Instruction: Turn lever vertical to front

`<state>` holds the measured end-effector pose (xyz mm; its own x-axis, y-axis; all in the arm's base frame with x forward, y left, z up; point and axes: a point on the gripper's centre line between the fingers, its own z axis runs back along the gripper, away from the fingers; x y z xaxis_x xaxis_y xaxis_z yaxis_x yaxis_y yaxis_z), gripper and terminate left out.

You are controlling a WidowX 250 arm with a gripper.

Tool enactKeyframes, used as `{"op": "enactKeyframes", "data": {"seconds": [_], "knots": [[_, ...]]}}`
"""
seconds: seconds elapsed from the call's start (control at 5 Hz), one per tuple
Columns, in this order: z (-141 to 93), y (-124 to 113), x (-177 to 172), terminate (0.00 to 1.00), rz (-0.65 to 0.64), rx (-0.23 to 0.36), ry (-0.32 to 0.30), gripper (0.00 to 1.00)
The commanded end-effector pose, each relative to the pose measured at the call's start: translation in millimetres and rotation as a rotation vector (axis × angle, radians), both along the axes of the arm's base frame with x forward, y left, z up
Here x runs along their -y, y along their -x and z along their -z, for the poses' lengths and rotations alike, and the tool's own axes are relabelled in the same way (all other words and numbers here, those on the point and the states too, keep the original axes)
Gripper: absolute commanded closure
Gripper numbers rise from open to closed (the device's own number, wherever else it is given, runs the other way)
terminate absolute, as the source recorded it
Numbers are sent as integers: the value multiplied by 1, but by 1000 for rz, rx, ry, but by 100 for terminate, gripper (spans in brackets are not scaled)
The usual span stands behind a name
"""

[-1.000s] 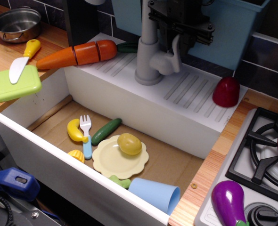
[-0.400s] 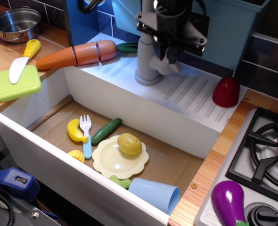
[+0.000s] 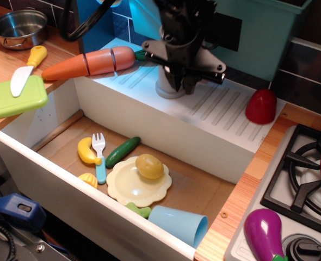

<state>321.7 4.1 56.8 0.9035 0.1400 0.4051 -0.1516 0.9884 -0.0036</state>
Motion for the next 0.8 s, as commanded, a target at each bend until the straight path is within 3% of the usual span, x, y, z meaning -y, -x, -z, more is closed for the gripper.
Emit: {"op": "enactKeyframes", "data": {"seconds": [0.0,0.2,0.4,0.6], "knots": [[28,17,1,0,5,-9,61,100],[43,21,-6,0,24,4,79,100],[46,25,-10,0,80,15,96,0],[46,25,-10,100,80,15,96,0]]}}
